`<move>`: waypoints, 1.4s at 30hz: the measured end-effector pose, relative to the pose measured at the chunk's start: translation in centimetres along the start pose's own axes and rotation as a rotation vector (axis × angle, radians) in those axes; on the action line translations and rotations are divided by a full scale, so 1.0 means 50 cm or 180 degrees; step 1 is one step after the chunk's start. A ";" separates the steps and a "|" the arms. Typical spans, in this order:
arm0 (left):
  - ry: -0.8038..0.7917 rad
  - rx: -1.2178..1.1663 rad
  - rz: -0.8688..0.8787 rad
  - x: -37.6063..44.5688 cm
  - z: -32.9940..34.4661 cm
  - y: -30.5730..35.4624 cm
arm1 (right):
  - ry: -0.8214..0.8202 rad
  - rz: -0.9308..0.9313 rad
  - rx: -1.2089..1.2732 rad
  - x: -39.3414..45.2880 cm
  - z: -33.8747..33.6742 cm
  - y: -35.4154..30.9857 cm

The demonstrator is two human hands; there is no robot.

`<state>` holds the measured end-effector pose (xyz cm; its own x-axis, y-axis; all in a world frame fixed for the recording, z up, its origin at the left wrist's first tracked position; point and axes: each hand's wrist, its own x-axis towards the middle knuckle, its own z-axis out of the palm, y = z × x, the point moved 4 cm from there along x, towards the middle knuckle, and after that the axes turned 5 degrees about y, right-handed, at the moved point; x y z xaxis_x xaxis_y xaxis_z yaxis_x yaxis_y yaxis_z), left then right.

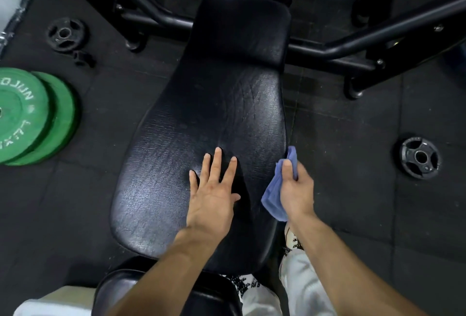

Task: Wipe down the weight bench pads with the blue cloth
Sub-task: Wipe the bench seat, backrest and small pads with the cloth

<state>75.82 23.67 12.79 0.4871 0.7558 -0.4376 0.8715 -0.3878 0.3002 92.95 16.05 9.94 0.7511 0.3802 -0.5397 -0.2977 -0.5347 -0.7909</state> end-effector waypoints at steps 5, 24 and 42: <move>0.0226 -0.0023 0.0046 -0.012 0.003 -0.006 | -0.0095 -0.0846 -0.0649 0.006 0.001 -0.038; 0.0813 -0.0655 -0.1007 -0.109 0.025 -0.054 | -0.1582 -0.3815 -0.4141 -0.118 0.139 0.006; 0.0839 -0.0492 -0.1326 0.150 -0.118 -0.039 | -0.2057 -0.4154 -0.4534 0.101 0.385 -0.211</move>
<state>77.44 33.22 13.92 0.0520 0.9446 -0.3242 0.9601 0.0420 0.2764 88.53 38.13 9.99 -0.2803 0.9365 -0.2108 0.9562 0.2531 -0.1470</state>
